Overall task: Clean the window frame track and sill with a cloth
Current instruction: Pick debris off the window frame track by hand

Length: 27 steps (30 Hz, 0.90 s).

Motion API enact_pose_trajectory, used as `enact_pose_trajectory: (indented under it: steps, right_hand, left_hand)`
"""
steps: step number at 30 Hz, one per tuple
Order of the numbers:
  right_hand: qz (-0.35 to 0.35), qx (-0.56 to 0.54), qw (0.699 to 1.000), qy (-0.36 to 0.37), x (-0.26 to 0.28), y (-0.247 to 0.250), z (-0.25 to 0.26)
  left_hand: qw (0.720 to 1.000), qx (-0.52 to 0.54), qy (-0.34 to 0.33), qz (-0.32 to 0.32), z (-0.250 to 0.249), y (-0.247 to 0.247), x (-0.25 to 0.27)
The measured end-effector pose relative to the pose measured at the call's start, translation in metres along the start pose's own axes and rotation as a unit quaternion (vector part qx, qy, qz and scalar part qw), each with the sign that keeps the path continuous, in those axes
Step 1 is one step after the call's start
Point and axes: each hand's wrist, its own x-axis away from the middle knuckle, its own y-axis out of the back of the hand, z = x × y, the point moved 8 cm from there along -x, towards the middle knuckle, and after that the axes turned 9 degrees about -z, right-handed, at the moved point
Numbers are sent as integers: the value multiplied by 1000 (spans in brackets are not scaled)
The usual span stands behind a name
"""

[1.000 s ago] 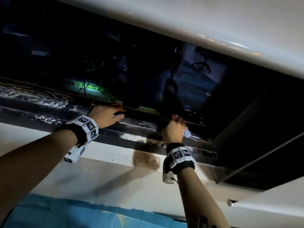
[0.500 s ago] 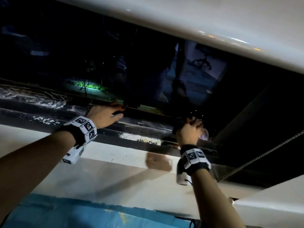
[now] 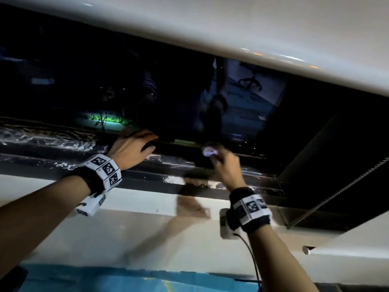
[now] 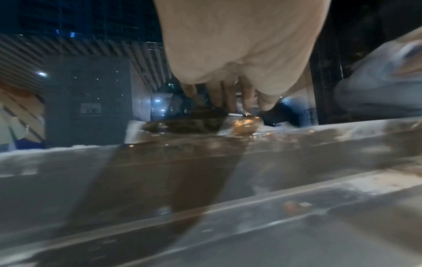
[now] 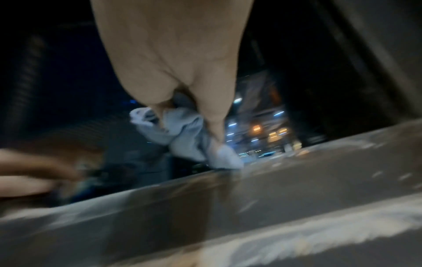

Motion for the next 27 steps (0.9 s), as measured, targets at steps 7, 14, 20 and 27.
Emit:
enact_pose_trajectory:
  steps: [7,14,20,27]
  right_hand:
    - [17,282,956,-80,-7,-62,-6]
    - [52,154,985,58,27,-134,85]
    - [116,28,992,38,25,-69,79]
    - [0,180,983,-44,-24,-94,58]
  left_hand:
    - [986,128,87,59,50,-4,19]
    - [971,209,107,46,56,-8,20]
    - [967,234,99,37,57,-4,21]
    - [971,216,87,44,57,-2,22]
